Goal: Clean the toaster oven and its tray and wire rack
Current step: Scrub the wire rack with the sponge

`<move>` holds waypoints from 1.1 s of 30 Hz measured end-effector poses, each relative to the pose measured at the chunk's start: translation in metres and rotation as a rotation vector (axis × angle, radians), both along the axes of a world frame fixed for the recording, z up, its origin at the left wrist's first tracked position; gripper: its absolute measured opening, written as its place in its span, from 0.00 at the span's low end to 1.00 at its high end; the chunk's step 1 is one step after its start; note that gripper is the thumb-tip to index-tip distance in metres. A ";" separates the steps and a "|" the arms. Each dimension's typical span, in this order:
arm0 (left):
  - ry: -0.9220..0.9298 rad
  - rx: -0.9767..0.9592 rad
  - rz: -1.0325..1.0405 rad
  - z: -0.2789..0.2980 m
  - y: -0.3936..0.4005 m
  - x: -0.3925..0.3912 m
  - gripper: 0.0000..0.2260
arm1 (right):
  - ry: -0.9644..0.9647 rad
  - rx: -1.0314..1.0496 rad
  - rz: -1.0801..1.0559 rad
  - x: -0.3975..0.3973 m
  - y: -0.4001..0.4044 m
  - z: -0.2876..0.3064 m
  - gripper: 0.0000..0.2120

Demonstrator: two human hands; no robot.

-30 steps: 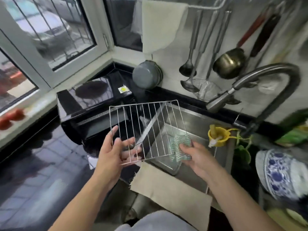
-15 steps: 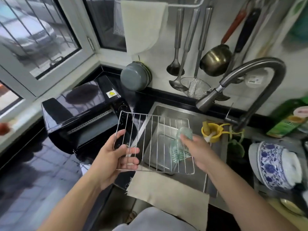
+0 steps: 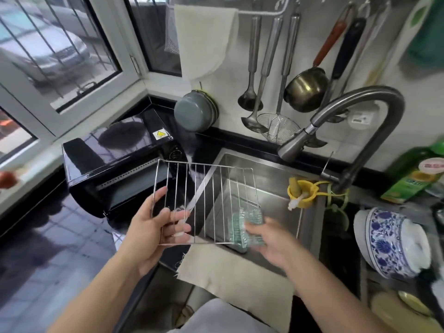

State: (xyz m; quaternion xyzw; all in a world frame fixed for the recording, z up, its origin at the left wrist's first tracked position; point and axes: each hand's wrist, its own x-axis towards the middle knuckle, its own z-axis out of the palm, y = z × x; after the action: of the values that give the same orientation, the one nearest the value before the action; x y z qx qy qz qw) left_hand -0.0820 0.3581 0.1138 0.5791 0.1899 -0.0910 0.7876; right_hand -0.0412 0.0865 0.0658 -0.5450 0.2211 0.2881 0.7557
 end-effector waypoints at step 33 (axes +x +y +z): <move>-0.181 -0.005 0.281 -0.002 -0.116 -0.035 0.14 | -0.001 0.396 -0.392 -0.042 0.067 0.033 0.08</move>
State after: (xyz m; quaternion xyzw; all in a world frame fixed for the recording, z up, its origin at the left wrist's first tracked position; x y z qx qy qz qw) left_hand -0.1167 0.2423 0.1122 0.5507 0.1970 0.0718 0.8079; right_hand -0.0827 0.1531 0.0989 -0.3338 0.2615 0.1736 0.8888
